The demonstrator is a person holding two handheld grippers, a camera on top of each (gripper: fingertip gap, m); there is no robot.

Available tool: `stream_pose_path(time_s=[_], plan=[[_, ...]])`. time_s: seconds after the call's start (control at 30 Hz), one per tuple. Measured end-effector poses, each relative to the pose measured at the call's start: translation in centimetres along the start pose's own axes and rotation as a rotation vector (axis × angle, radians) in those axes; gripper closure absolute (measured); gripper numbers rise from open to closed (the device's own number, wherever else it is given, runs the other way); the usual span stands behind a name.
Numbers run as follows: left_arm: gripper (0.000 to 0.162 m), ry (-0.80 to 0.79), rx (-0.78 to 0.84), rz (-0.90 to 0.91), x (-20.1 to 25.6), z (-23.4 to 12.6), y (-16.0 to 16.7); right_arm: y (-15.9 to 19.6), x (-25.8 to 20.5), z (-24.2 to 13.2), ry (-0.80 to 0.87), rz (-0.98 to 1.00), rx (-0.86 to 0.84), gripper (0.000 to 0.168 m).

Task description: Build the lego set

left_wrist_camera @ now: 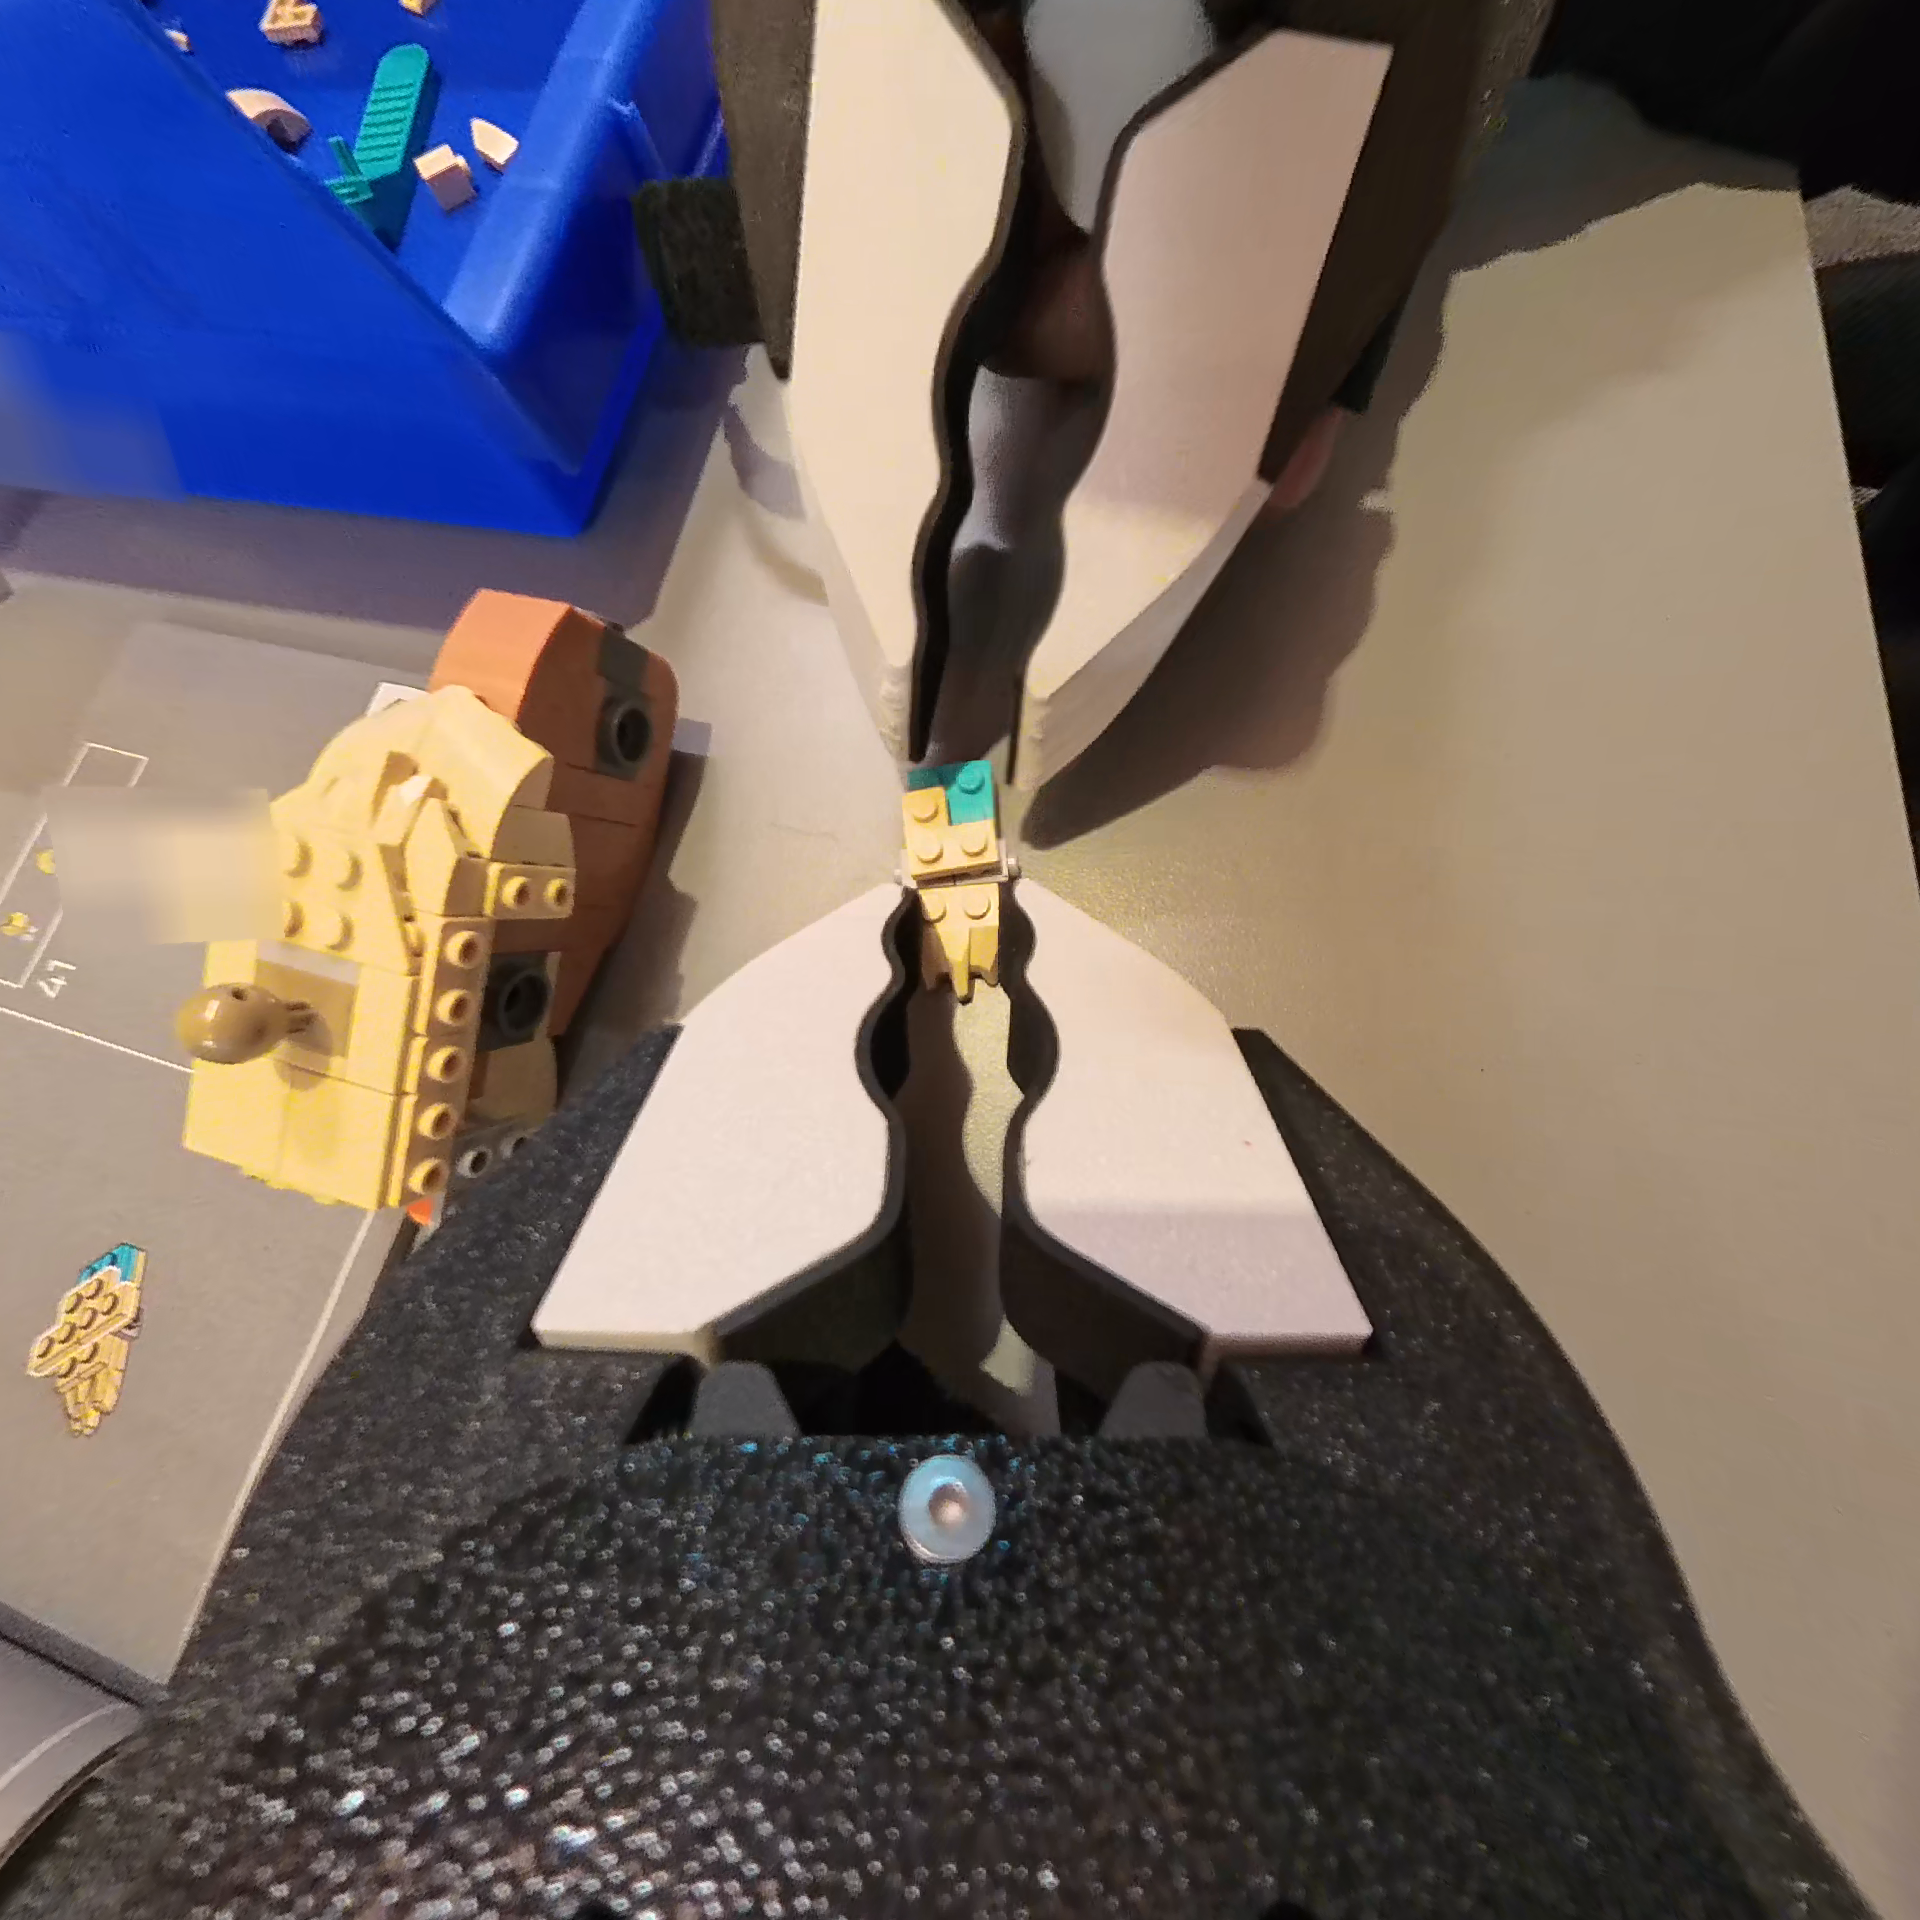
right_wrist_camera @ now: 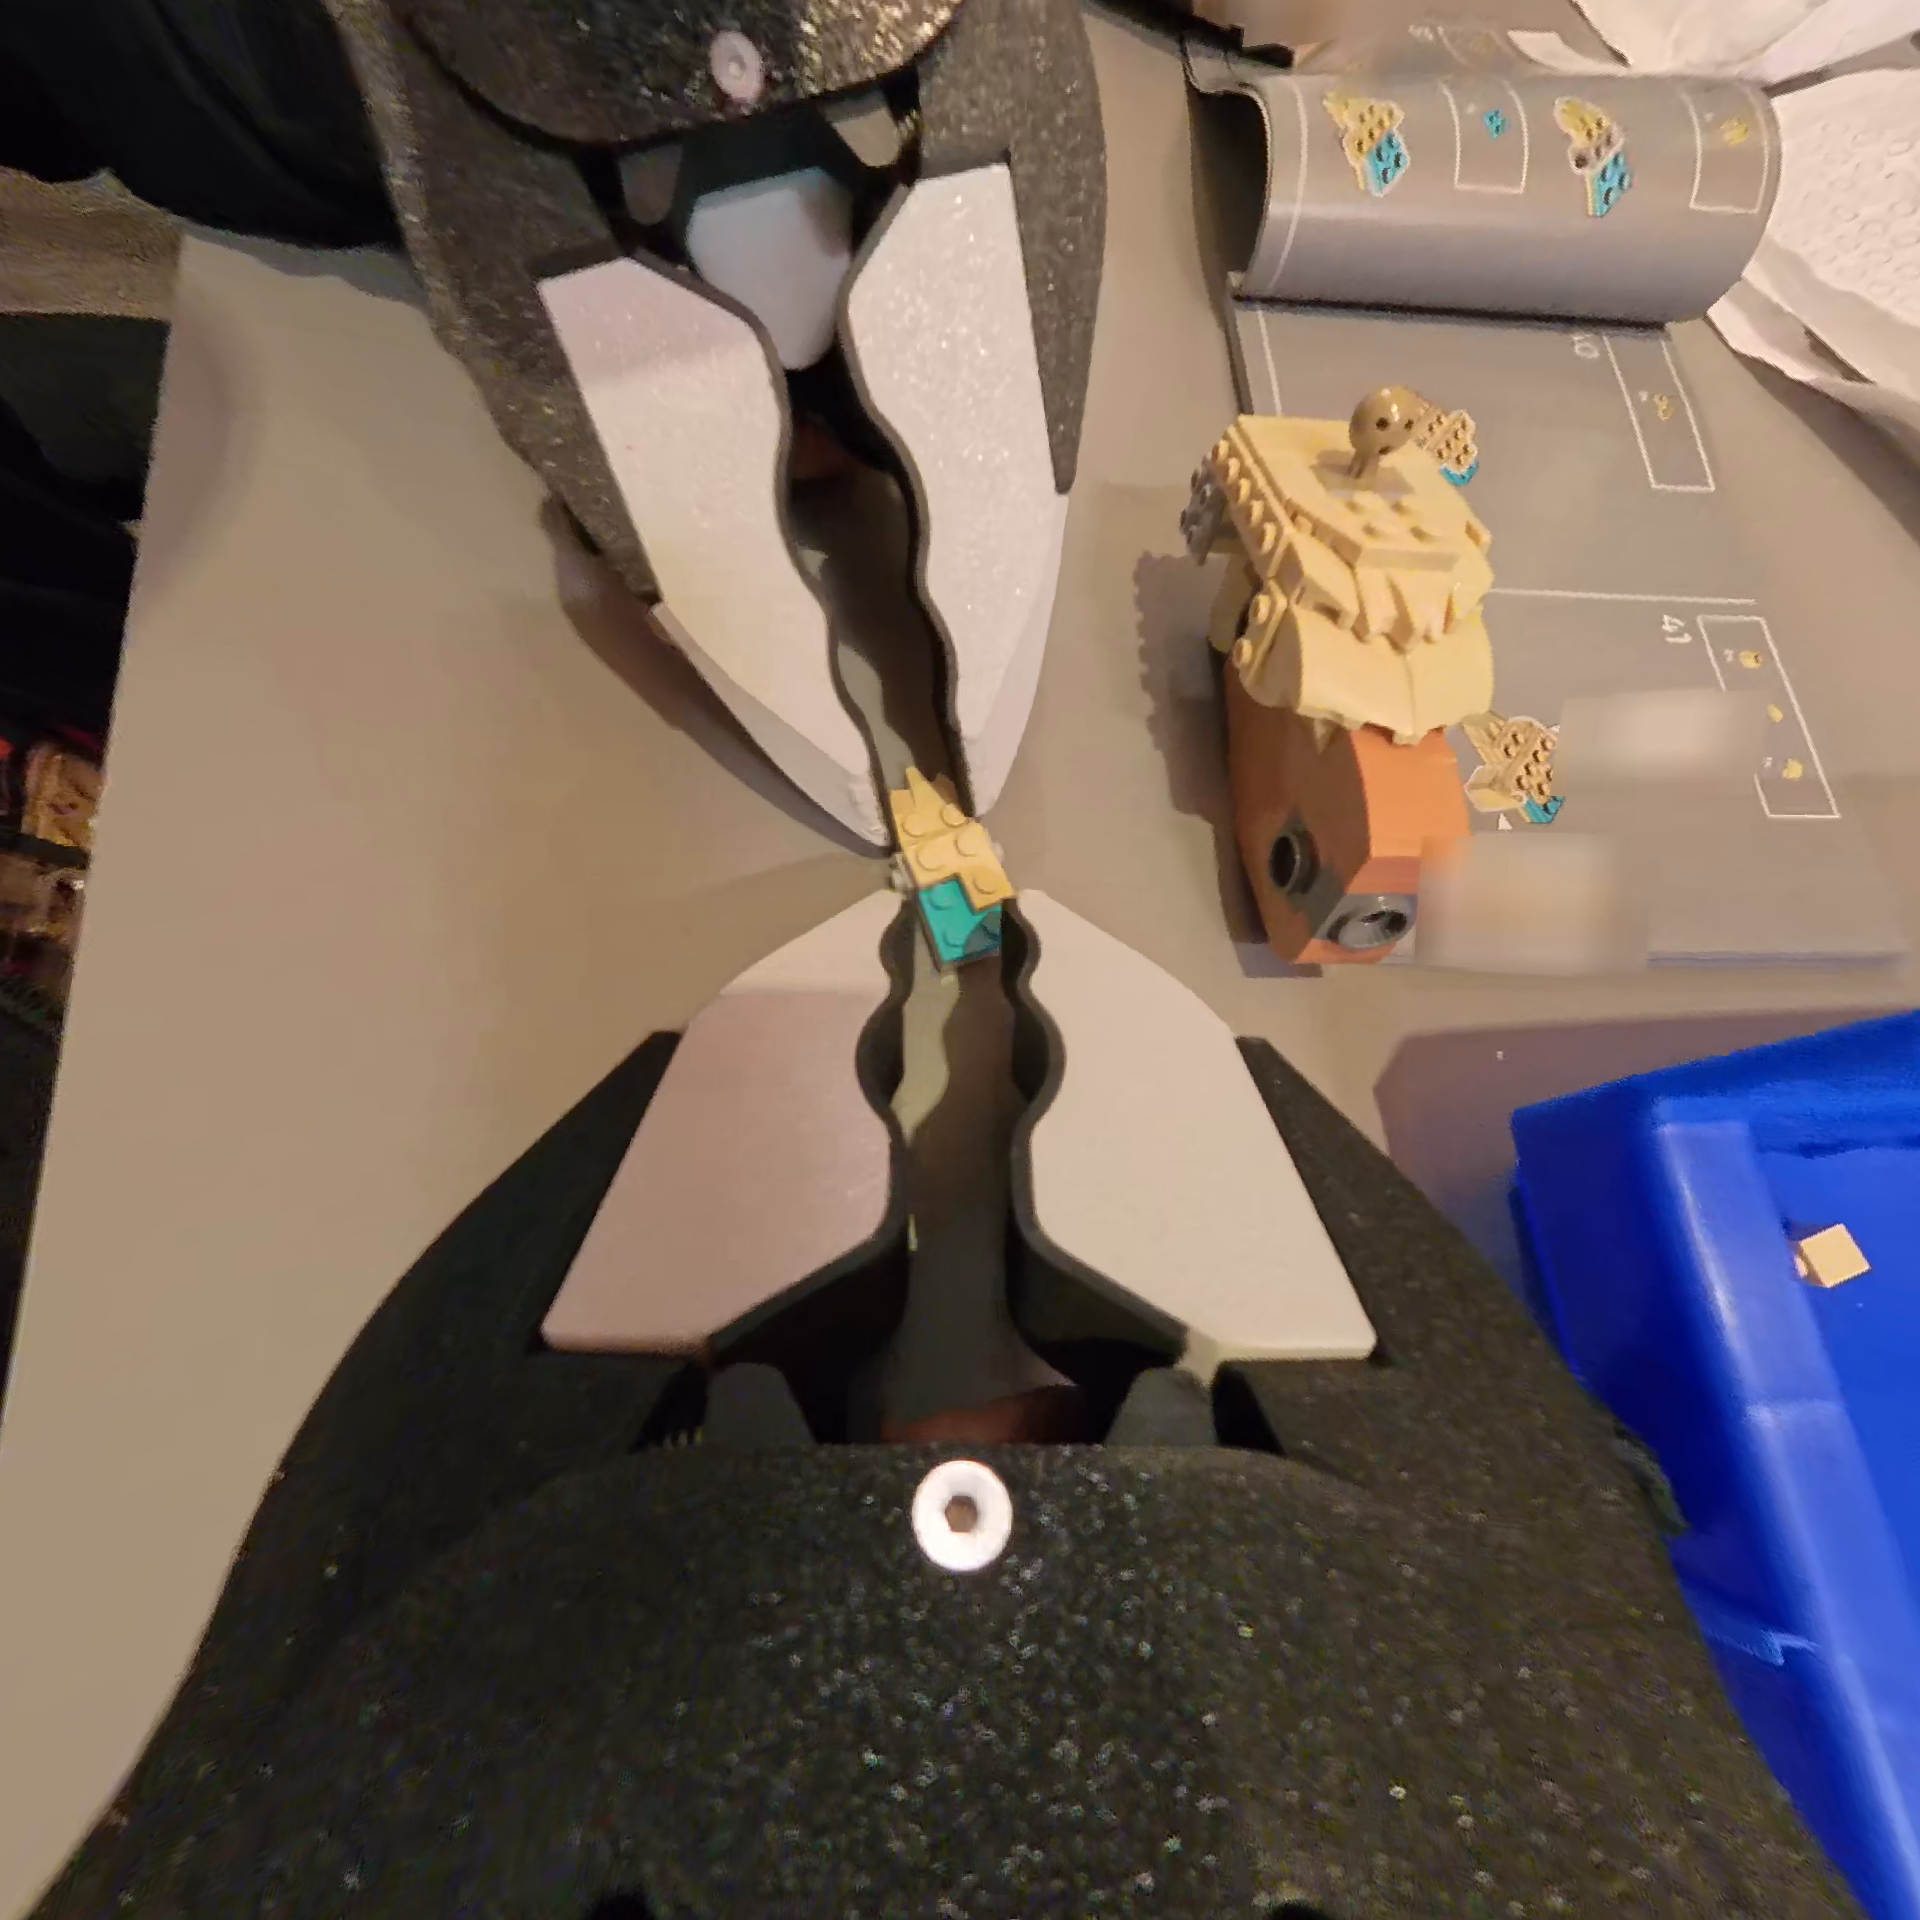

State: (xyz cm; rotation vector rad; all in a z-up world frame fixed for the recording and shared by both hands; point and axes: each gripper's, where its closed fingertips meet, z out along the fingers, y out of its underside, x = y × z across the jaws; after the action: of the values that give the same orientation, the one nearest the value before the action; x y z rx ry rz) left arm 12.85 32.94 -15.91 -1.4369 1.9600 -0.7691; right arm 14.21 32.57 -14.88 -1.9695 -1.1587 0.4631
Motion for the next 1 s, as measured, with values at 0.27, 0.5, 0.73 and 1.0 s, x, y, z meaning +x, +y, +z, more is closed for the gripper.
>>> stream_pose_path(time_s=[0.27, 0.5, 0.73, 1.0], plan=[[0.148, 0.001, 0.0, 0.002, 0.0, 0.0, 0.0, -0.7, -0.2, 0.2, -0.025, -0.04, 0.027, 0.141], [0.148, 0.0, 0.0, 0.002, 0.0, 0.0, 0.0, -0.1, -0.1, 1.3, -0.005, -0.083, -0.059, 0.141], [0.148, -0.001, 0.001, 0.003, 0.0, 0.0, 0.0, 0.0, -0.2, 1.5, -0.004, -0.093, -0.065, 0.145], [0.148, -0.001, 0.0, 0.001, 0.0, 0.0, 0.0, -0.1, -0.2, 1.4, -0.002, -0.101, -0.057, 0.148]])
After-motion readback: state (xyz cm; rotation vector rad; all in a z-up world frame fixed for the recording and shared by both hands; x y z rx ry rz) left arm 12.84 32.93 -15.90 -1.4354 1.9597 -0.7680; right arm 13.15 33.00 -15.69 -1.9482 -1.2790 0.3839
